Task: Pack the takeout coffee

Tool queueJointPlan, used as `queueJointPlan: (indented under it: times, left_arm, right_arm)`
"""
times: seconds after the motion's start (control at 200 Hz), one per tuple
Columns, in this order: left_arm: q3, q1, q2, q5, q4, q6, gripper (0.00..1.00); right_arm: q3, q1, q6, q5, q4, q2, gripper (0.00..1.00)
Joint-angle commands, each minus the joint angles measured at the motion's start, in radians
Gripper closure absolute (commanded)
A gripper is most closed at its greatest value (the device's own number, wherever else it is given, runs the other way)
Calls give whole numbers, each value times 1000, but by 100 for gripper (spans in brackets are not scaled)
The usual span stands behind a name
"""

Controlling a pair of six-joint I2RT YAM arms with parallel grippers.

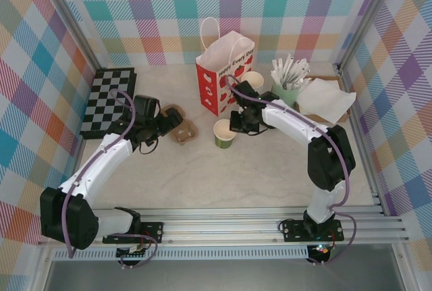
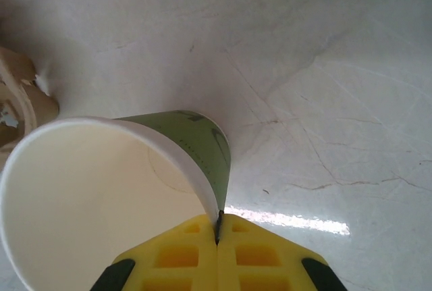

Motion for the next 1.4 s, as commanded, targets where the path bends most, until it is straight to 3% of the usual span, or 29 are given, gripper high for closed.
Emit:
queueJointPlan:
  times: [0.0,0.08,0.185,0.265,0.36,0.445,0.54,0.62,0.72,0.975,1.395]
  left_arm:
    - [9,-19,13,34,-9,-14,0]
    - [3,-21,15,32,-3,-25,0]
    - [-6,-21,8,22,0,-36,0]
    - [-14,-21,1,13,7,-35,0]
    - [-16,-21,5,2,14,-35,0]
    - [-10,-21,14,-10,6,-60,0]
    - [-20,-24,16,8,47,-93,0]
    - [-37,-32,13,6,85,-104,0]
    - [-43,-35,23,-18,94,-118,0]
    - [-4,-35,74,-41,38,-97,0]
    - [16,-35,120,-48,48,-84,0]
  right_arm:
    - [19,5,-4,-19,-1,2,84]
    - [25,5,-20,-23,-16,-22,71]
    - [20,-10,-33,-50,-22,-120,45]
    - [9,-38,-48,-48,-37,-199,33]
    - [-55,-125,-41,-29,-36,-273,19]
    - [-159,-262,9,-48,-1,-311,14]
    - [-254,-394,106,-75,68,-322,12]
    - [-282,-449,279,13,79,-302,10]
    - [-321,-465,491,62,177,-265,10]
    - [-301,-460,872,-50,245,-124,16]
    - [-233,-446,874,-12,247,-7,31]
